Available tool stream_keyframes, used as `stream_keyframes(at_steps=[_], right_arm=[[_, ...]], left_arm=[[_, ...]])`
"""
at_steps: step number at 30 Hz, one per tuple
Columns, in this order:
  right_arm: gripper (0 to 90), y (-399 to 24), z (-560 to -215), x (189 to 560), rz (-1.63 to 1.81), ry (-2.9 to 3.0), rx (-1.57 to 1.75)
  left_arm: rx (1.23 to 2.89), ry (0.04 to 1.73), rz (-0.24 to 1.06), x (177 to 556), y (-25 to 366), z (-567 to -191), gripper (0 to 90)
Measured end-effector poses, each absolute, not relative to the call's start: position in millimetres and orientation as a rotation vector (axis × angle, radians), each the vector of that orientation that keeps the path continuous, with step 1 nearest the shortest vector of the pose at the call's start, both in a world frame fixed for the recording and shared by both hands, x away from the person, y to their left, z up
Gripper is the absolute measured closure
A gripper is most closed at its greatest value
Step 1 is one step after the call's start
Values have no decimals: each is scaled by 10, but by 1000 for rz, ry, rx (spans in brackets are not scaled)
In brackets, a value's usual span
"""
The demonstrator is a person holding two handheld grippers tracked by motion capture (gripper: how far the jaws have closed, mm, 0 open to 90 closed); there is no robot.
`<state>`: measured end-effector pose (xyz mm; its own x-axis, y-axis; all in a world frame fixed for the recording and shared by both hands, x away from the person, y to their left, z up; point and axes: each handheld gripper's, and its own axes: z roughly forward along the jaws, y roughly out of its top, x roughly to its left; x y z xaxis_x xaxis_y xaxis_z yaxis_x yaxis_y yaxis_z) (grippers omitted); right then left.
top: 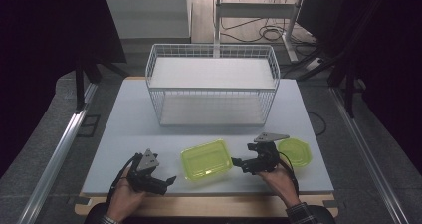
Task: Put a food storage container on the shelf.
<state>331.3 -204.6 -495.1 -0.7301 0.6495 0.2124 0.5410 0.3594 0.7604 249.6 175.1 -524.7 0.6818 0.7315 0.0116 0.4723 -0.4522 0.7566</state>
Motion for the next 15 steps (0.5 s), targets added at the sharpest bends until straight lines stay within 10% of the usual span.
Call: stream_keyframes(at_steps=[7,15], right_arm=[[30,-1952,-4965,3379,1324,2519,1161],[228,-1904,-4960,3480,1416,2557,1259]], left_arm=[[2151,889,462,2506,1752,-5278,4],[2156,875,485,2506,1755,-5288,7]])
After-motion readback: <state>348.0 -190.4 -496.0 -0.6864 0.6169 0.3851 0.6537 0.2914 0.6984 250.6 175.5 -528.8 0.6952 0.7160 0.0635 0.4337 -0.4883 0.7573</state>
